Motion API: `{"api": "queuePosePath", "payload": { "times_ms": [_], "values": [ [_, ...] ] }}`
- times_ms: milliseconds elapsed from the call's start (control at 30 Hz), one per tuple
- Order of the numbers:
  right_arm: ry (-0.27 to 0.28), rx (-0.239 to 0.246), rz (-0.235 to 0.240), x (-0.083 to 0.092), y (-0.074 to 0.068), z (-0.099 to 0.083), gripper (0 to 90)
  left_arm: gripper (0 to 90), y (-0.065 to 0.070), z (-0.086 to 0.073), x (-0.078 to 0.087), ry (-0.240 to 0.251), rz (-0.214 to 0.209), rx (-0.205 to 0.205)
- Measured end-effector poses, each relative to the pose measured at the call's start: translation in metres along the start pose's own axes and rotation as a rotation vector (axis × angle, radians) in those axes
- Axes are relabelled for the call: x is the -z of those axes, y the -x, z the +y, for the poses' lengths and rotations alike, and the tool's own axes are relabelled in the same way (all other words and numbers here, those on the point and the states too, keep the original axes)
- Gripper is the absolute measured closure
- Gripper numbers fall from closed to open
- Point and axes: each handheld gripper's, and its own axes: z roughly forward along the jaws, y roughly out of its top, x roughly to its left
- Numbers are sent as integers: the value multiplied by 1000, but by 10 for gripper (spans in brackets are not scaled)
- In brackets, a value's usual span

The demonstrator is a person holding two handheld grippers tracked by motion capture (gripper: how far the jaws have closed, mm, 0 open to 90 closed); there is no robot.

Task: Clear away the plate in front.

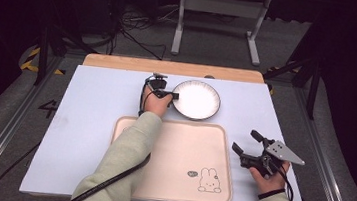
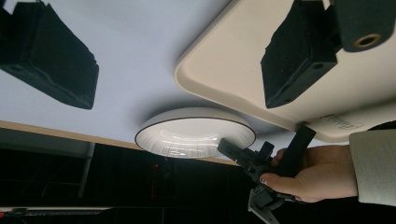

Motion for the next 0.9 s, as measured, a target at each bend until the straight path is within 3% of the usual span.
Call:
{"api": "queuePosePath", "payload": {
  "times_ms": [167,433,733,900],
  "values": [
    [-1,0,0,0,0,0,118,784,0,-3,-2,45,-18,58],
    [0,-3,0,0,0,0,119,819,3,-2,0,83,-36,84],
    [-1,-3,-1,0,0,0,120,843,10,8,16,131,-9,50],
    [1,-4,0,0,1,0,122,838,11,13,25,125,-10,38]
  ]
}}
